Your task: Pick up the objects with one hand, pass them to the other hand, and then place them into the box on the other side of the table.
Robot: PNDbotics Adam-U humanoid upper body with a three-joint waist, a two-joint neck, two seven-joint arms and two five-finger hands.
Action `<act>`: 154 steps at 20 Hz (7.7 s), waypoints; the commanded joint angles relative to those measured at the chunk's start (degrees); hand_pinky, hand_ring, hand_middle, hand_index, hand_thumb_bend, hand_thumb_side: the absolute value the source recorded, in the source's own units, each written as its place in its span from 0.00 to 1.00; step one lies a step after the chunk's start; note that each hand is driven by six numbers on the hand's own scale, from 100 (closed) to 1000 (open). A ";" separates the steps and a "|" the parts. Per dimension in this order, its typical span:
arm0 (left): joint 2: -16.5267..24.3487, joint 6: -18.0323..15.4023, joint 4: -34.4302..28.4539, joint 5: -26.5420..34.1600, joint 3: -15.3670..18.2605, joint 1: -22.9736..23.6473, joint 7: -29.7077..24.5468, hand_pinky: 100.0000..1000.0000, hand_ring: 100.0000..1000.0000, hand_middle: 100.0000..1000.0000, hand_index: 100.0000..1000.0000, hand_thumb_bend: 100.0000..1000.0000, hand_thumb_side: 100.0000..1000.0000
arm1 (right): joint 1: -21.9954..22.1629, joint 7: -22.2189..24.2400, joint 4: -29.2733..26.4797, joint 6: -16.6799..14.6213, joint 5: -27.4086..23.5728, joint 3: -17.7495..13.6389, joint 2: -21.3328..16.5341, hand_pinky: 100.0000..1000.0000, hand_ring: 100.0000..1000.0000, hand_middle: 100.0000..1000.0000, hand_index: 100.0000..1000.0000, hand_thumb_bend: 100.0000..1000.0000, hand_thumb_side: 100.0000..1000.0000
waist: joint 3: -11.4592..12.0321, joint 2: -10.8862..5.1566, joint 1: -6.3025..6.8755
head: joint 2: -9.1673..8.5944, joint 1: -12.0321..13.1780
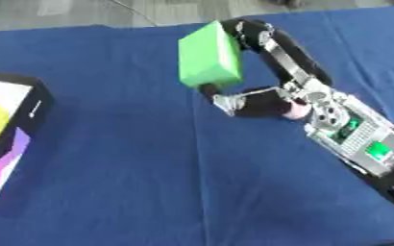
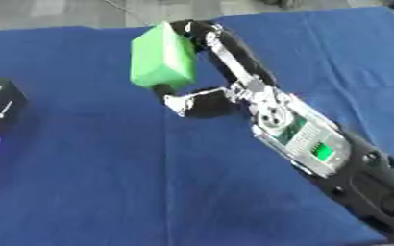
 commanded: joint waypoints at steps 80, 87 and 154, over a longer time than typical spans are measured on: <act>-20.60 16.78 1.47 -34.78 -17.63 -13.54 -15.57 0.80 0.69 0.58 0.72 0.00 0.24 | -3.28 7.23 -0.86 -2.81 10.41 5.24 3.74 0.72 0.55 0.43 0.66 0.00 0.00 | 3.36 1.25 0.45 | -0.78 1.01; -20.59 16.98 1.01 -34.32 -17.52 -13.51 -16.12 0.76 0.61 0.47 0.60 0.00 0.24 | -3.09 8.05 -0.86 -2.22 11.93 5.29 3.91 0.74 0.57 0.46 0.68 0.00 0.00 | 3.28 1.27 0.43 | -0.82 1.01; 5.35 11.65 16.52 -25.16 4.49 13.34 1.30 0.67 0.45 0.35 0.44 0.00 0.13 | 2.81 10.83 -0.86 -6.14 20.71 6.10 3.72 0.86 0.84 0.77 0.92 0.00 0.11 | -1.42 -0.66 -0.93 | 1.69 13.23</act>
